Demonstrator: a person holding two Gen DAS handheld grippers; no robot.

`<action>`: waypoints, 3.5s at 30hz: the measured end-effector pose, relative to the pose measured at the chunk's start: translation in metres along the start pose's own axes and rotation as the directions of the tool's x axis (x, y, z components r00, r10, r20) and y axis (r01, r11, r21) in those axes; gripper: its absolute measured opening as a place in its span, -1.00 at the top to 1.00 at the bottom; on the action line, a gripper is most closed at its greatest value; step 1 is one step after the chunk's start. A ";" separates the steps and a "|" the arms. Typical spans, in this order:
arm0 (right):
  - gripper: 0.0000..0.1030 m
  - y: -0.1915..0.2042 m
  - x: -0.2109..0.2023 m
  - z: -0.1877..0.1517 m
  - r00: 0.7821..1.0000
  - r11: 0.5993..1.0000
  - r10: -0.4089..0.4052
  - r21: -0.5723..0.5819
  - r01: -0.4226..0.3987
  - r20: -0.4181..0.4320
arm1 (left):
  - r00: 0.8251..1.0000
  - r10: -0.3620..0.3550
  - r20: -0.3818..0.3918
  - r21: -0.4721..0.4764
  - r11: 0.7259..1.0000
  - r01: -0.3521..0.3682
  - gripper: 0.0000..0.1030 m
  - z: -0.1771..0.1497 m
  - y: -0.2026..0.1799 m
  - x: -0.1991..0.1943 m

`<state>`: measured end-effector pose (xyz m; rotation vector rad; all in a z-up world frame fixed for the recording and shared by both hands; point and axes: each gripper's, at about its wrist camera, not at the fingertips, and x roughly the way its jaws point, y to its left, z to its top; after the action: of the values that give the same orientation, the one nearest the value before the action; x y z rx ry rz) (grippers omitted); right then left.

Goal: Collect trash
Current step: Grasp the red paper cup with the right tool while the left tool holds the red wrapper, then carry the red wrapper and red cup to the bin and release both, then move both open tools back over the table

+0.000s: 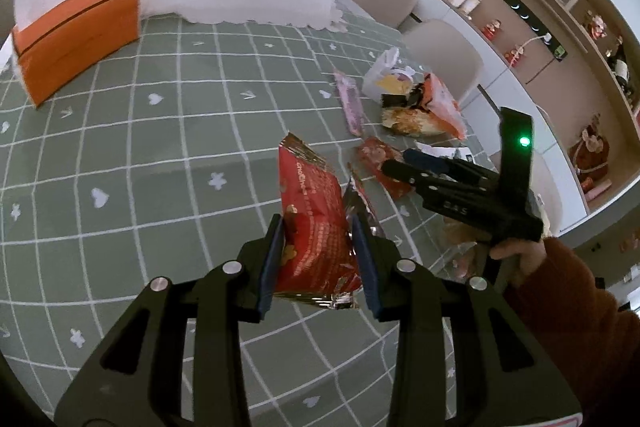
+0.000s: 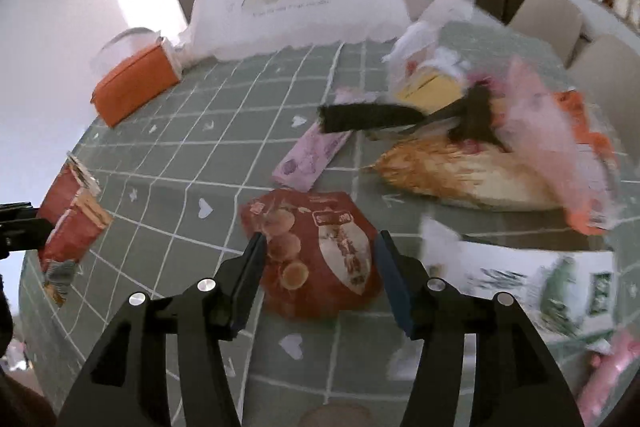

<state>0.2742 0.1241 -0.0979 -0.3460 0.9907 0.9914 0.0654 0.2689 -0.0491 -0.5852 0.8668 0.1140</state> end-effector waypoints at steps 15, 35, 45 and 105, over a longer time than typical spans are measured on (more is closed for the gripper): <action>0.58 0.021 -0.005 -0.014 0.999 0.998 -0.048 -0.033 0.048 -0.007 | 1.000 -0.008 -0.021 -0.029 1.000 0.008 0.37 -0.002 0.012 0.011; 0.61 -0.045 -0.239 -0.068 0.933 0.935 -0.280 0.283 0.212 0.227 | 0.978 -0.198 0.071 0.256 0.951 0.174 0.37 0.042 -0.166 0.021; 0.60 -0.130 -0.371 -0.123 0.807 0.813 -0.530 0.425 0.398 0.259 | 0.919 -0.393 -0.031 0.393 0.841 0.372 0.37 0.067 -0.332 0.059; 0.04 -0.337 -0.264 -0.234 0.894 0.707 -0.445 0.593 0.385 -0.051 | 0.990 -0.119 -0.081 0.218 0.967 0.134 -0.28 0.035 -0.277 0.131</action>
<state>0.3797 -0.3515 -0.0651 0.0125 1.0205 0.2454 0.2649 0.0374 -0.0076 -0.4340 0.8910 -0.1187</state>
